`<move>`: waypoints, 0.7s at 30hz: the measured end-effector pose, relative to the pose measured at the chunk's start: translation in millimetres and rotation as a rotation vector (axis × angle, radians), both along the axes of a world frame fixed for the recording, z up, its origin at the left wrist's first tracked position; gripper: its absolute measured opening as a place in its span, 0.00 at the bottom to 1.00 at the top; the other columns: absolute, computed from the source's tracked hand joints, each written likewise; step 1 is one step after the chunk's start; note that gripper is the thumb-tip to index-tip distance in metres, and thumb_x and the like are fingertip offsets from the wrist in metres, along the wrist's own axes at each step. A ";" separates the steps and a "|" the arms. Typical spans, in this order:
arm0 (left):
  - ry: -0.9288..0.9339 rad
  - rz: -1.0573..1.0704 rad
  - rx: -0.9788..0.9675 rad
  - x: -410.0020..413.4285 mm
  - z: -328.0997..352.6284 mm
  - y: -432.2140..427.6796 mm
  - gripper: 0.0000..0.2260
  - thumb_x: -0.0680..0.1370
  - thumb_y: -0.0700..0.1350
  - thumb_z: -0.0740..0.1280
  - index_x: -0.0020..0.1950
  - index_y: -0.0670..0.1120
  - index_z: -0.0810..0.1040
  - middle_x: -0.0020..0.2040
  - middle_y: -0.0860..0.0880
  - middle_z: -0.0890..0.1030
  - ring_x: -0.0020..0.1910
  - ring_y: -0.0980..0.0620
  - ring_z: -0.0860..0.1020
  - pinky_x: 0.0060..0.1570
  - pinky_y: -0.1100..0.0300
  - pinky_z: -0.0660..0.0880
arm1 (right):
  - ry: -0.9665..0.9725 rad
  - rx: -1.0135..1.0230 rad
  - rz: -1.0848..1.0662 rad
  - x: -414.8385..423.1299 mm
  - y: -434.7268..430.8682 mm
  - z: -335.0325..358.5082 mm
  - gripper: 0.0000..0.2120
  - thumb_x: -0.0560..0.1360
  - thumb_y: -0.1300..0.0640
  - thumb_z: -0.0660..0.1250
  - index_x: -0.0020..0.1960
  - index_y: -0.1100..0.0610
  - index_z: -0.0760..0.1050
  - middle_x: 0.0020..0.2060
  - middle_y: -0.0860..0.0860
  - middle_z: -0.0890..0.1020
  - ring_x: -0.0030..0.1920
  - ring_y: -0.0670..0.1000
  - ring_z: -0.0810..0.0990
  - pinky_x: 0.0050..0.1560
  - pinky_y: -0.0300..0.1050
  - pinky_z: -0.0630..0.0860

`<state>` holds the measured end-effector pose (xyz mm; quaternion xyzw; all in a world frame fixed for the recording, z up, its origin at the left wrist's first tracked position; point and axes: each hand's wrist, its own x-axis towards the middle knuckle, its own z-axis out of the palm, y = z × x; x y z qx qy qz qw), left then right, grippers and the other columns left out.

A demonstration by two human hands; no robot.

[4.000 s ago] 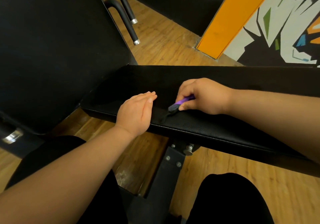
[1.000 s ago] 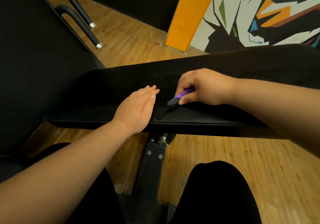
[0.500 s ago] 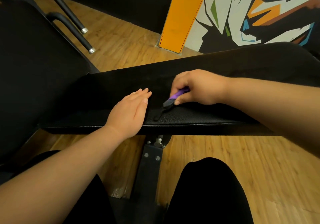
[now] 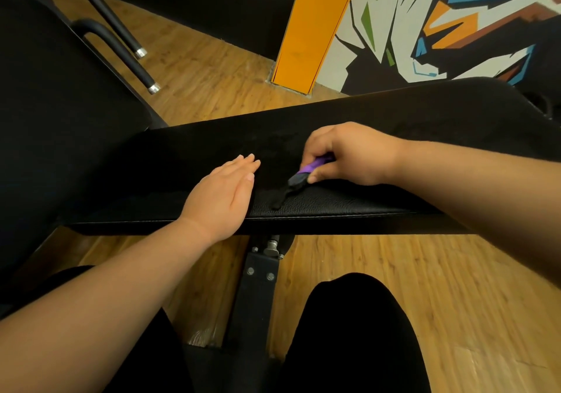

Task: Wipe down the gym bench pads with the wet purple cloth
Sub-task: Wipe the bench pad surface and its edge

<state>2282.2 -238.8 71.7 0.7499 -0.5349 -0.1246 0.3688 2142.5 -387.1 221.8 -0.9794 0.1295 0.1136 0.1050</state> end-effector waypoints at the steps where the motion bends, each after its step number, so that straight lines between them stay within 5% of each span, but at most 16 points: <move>1: 0.007 -0.007 0.003 0.0 0.5 -0.1 0.28 0.79 0.55 0.43 0.76 0.49 0.64 0.76 0.53 0.64 0.76 0.58 0.57 0.75 0.59 0.53 | 0.004 -0.004 -0.015 -8.7 -2.8 5.7 0.05 0.72 0.55 0.73 0.47 0.49 0.80 0.46 0.40 0.76 0.50 0.43 0.76 0.56 0.41 0.72; 6: -0.010 -0.022 0.012 -2.6 8.8 -1.6 0.20 0.85 0.50 0.49 0.76 0.48 0.63 0.77 0.52 0.63 0.77 0.57 0.55 0.74 0.62 0.48 | -0.033 0.009 -0.077 -26.8 -6.5 14.1 0.05 0.72 0.55 0.73 0.47 0.48 0.80 0.46 0.41 0.77 0.50 0.43 0.76 0.55 0.40 0.73; 21: -0.027 -0.108 -0.030 -25.7 27.2 -21.4 0.20 0.84 0.50 0.49 0.76 0.49 0.63 0.76 0.53 0.63 0.76 0.58 0.56 0.73 0.64 0.51 | -0.094 -0.101 -0.208 -40.5 6.0 21.5 0.04 0.73 0.54 0.72 0.47 0.48 0.80 0.47 0.44 0.78 0.50 0.45 0.76 0.54 0.41 0.72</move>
